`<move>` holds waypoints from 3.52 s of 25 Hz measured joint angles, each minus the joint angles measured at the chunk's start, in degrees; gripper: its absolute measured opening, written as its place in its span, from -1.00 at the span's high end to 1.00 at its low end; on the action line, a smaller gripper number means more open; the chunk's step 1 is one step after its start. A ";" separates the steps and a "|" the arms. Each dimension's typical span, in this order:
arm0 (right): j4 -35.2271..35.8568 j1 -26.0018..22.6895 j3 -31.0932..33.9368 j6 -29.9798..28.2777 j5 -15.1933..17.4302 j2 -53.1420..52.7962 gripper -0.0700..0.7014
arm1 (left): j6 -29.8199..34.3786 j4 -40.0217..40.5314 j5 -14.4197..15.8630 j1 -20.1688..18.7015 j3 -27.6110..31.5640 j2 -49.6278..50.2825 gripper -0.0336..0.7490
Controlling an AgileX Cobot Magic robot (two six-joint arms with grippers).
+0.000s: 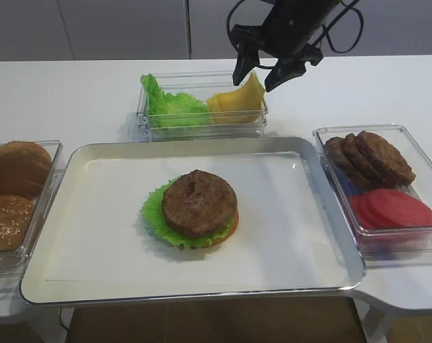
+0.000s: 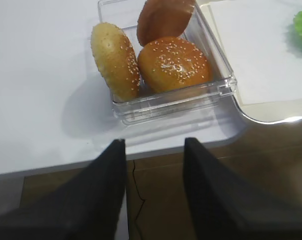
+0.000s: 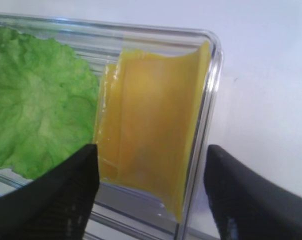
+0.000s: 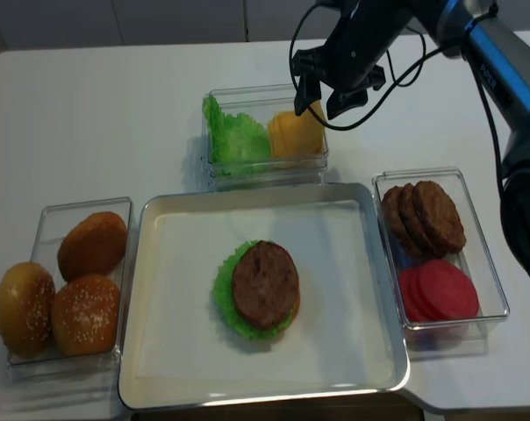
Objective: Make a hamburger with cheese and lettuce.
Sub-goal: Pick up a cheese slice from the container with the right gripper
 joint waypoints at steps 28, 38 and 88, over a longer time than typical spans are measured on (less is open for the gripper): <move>-0.69 0.00 0.00 -0.03 0.53 0.32 0.18 | 0.00 0.00 0.00 0.00 0.00 0.00 0.18; -1.33 0.00 0.00 0.07 0.87 0.32 0.34 | -0.02 0.46 0.00 0.00 0.00 0.00 0.18; -2.60 0.00 0.00 1.74 3.45 -0.27 0.71 | -0.02 1.07 0.00 0.00 0.00 0.00 0.18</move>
